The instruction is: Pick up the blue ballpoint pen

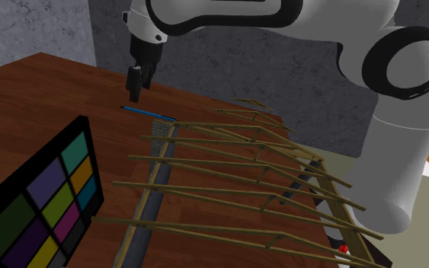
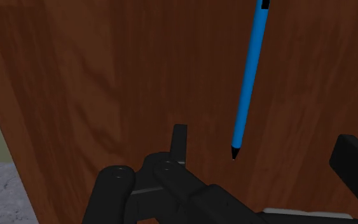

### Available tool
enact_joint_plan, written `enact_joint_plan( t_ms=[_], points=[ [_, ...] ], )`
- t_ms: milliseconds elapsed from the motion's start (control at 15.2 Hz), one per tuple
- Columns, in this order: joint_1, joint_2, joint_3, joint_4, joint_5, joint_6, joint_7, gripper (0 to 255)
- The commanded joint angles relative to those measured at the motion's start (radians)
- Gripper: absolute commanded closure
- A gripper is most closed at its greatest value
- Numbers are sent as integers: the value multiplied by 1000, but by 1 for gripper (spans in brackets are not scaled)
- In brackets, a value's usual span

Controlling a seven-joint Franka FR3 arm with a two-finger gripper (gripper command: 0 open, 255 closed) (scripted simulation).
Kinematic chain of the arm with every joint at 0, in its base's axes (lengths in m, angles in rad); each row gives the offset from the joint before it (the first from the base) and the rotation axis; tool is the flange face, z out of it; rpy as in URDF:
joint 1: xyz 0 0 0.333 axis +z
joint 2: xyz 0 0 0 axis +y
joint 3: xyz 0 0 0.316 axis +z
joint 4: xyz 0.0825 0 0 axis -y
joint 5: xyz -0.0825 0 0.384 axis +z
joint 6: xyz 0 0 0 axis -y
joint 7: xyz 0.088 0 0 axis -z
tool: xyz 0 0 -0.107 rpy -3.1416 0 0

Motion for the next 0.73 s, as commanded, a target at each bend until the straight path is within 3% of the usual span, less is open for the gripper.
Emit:
enact_joint_plan(
  t_ms=[0, 528, 594, 660],
  points=[
    [11, 25, 1, 15, -11, 11, 2, 0],
    [8, 38, -3, -56, -17, 93, 4, 0],
    [8, 37, -3, -57, -17, 95, 4, 255],
    [8, 37, -3, -57, -17, 95, 4, 255]
  ],
)
